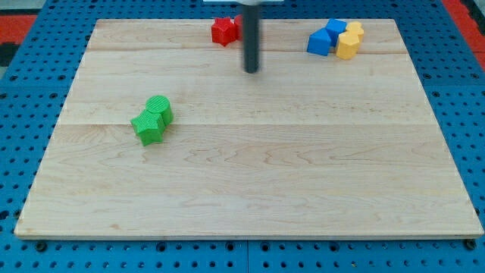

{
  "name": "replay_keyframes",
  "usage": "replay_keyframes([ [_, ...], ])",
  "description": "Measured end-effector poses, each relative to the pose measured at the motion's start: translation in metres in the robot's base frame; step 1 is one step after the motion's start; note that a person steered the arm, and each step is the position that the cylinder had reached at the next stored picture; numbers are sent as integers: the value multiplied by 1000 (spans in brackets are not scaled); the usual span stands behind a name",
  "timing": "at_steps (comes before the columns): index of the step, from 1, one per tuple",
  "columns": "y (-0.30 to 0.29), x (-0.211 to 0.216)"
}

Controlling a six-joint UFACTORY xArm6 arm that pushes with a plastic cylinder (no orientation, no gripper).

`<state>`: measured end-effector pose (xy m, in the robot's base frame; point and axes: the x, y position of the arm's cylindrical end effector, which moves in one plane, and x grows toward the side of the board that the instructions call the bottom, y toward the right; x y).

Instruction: Push the yellow heart close to the red blocks

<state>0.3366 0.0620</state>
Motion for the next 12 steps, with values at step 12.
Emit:
replay_keyframes([
  [12,7,-76],
])
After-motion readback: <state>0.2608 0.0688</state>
